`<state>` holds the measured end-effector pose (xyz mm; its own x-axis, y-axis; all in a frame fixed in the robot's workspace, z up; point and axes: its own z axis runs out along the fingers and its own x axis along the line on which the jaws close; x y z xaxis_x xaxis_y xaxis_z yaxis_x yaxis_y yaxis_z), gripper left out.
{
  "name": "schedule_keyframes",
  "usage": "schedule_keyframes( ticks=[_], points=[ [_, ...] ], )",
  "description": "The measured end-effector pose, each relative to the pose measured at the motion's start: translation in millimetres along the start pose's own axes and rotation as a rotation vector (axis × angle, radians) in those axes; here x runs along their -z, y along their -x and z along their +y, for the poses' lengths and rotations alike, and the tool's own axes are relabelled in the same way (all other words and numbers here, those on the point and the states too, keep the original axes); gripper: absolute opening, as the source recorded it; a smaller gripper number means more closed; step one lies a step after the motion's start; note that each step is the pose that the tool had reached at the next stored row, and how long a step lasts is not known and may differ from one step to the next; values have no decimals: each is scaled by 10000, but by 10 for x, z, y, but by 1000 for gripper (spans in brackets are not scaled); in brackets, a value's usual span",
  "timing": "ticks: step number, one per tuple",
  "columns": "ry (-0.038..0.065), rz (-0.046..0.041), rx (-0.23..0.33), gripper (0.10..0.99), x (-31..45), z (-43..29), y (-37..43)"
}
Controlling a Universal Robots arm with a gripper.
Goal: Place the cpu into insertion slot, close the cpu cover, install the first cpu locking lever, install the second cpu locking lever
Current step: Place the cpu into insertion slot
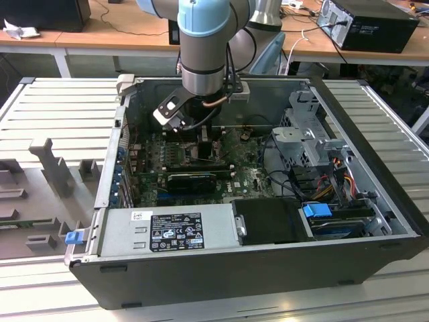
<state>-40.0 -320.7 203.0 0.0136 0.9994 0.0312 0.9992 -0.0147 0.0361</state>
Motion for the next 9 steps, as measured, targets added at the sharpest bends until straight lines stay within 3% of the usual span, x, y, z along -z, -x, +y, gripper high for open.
schedule_keyframes(
  ticks=[9],
  points=[
    [0, 16, -6, 604, -2, 0, -14]
  ],
)
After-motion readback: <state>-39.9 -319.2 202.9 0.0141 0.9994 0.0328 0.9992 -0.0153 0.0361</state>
